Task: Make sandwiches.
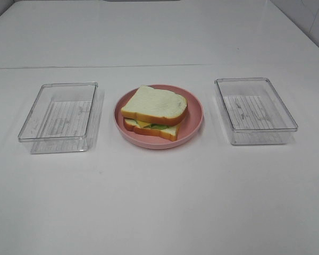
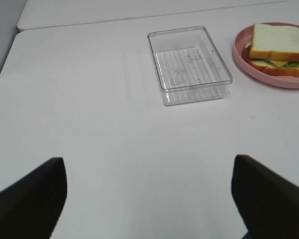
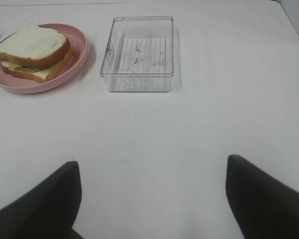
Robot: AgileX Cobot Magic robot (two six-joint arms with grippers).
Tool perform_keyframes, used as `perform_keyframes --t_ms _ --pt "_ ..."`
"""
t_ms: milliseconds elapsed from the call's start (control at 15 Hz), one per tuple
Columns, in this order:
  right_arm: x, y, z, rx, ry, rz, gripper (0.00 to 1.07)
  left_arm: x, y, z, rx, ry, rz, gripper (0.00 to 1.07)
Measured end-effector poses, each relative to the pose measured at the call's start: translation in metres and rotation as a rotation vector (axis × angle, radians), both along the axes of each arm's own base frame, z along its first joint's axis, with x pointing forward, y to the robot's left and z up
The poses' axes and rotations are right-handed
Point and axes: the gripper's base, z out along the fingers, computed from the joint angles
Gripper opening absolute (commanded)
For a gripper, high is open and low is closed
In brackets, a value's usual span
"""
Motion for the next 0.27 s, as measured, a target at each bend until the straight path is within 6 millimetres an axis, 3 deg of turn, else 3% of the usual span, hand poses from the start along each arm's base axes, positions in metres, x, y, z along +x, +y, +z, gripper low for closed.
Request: perform_keyframes --t_ms 267 --pt "0.0000 0.0000 0.0000 0.000 0.000 0.000 0.77 0.0000 0.0000 0.0000 0.000 0.000 0.000 0.85"
